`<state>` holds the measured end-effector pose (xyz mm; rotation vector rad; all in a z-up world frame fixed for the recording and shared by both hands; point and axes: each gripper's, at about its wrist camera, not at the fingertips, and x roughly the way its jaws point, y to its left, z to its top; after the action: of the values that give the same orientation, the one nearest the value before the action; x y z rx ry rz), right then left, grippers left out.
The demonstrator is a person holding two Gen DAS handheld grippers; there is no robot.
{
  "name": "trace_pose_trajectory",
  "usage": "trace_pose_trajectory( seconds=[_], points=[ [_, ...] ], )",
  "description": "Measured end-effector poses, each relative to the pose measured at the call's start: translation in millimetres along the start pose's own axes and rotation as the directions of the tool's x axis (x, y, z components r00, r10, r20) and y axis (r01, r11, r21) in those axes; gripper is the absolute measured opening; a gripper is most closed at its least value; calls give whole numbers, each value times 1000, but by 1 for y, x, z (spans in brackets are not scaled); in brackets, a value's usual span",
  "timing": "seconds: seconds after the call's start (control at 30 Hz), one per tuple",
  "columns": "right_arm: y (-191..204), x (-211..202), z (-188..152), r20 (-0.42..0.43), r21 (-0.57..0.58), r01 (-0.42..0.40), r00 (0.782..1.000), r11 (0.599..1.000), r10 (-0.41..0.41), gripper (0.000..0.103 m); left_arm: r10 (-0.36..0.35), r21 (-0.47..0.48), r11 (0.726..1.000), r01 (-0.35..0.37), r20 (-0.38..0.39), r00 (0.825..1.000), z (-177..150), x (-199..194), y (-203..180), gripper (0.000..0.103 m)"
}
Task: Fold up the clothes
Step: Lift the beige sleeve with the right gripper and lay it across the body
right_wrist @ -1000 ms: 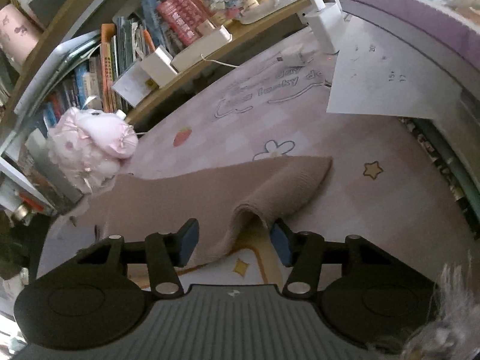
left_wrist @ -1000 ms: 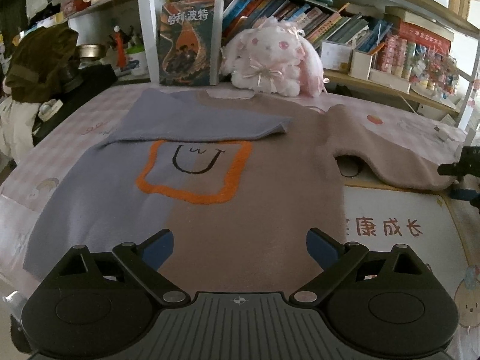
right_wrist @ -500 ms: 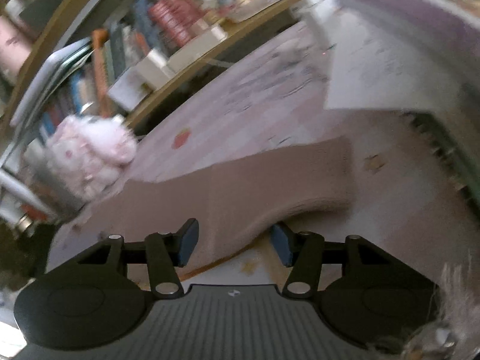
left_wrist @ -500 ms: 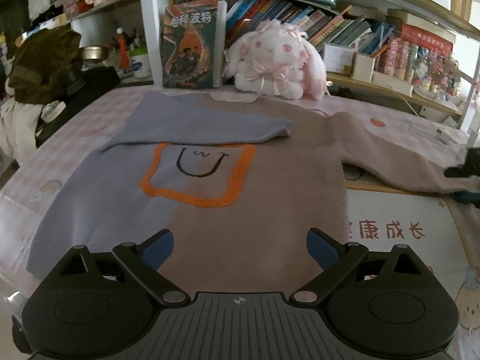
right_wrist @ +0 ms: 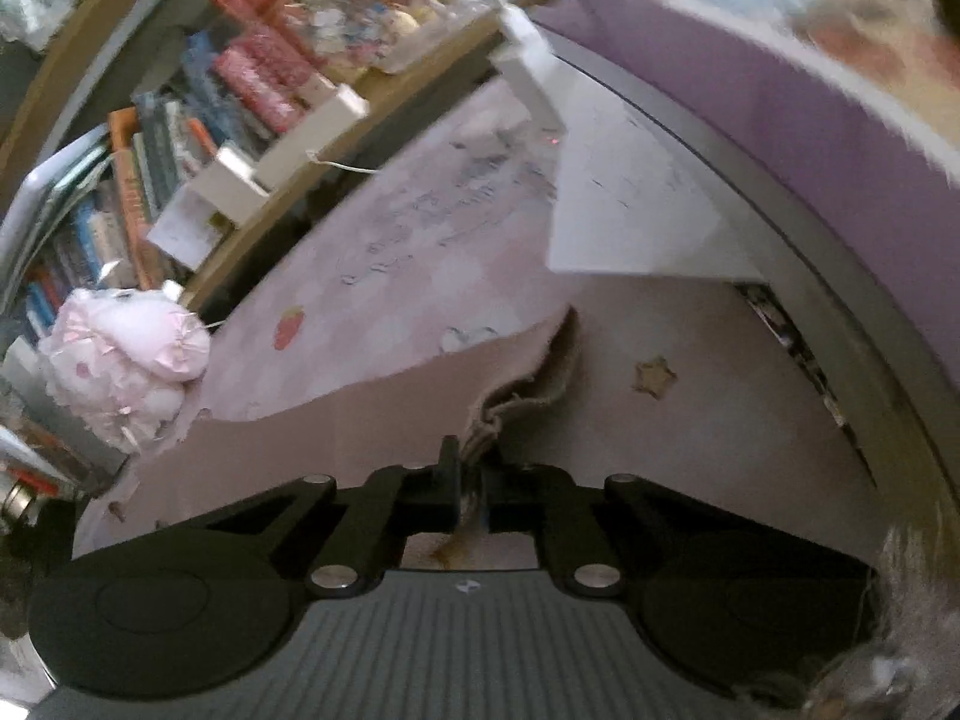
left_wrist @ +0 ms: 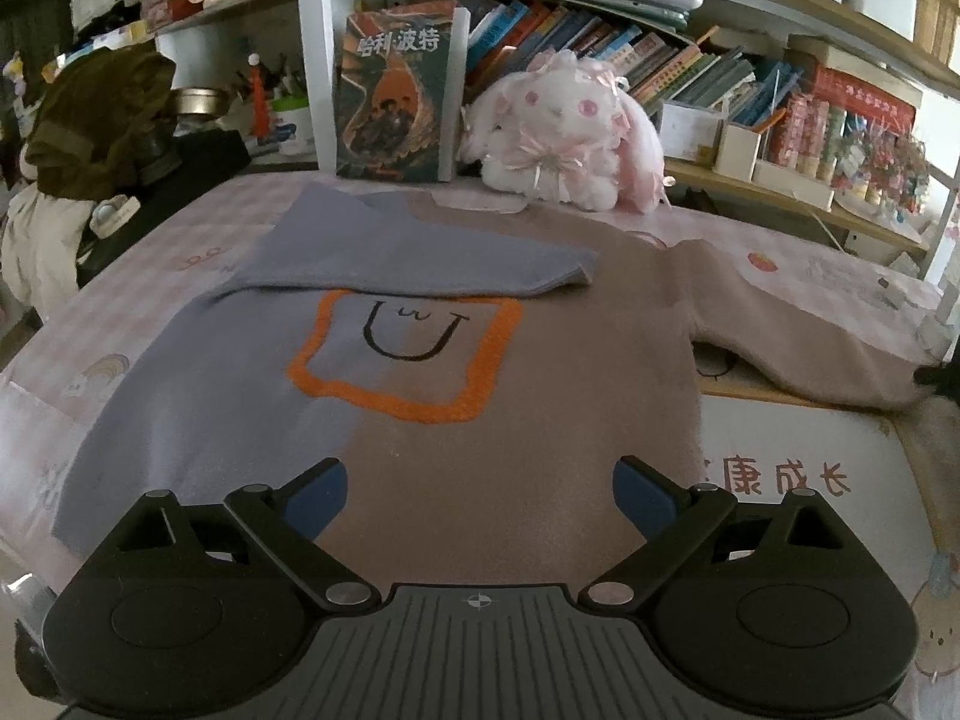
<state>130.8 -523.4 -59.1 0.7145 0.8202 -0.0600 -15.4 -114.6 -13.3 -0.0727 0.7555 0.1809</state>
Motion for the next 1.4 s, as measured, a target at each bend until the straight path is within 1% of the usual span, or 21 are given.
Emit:
trace_pose_trajectory(
  seconds=[0.13, 0.27, 0.37, 0.5, 0.57, 0.67, 0.83, 1.0, 1.1, 1.2, 1.4],
  points=[
    [21, -15, 9, 33, -24, -85, 996, 996, 86, 5, -7, -1, 1000, 7, 7, 1000, 0, -1, 4, 97],
    [54, -30, 21, 58, -66, -171, 983, 983, 175, 5, -18, -5, 1000, 19, 28, 999, 0, -2, 13, 97],
    [87, -39, 24, 62, -113, -230, 969, 967, 238, 5, -30, -6, 1000, 30, 45, 999, 0, -4, 25, 97],
    [142, -45, 22, 68, -180, -296, 948, 938, 312, 5, -51, 12, 999, 50, 87, 995, 2, -5, 45, 97],
    [168, -45, 18, 73, -209, -319, 938, 924, 340, 5, -72, 32, 997, 68, 109, 991, 4, -5, 59, 97],
    [213, -46, 3, 82, -259, -336, 926, 905, 368, 5, -107, 88, 991, 96, 129, 986, 10, -4, 87, 97],
    [288, -40, -35, 89, -338, -326, 923, 883, 375, 5, -156, 126, 982, 137, 155, 975, 20, -3, 139, 98],
    [351, -21, -78, 84, -396, -303, 928, 867, 362, 5, -178, 156, 976, 152, 175, 968, 25, 1, 182, 98],
    [380, -1, -102, 62, -419, -287, 938, 862, 342, 5, -182, 169, 974, 151, 186, 966, 27, 2, 206, 98],
    [405, 26, -123, 11, -407, -284, 949, 868, 315, 5, -179, 177, 973, 145, 189, 966, 29, 2, 227, 98],
    [443, 79, -169, -36, -456, -211, 975, 865, 219, 5, -173, 189, 972, 139, 177, 969, 29, 6, 250, 98]
  ],
)
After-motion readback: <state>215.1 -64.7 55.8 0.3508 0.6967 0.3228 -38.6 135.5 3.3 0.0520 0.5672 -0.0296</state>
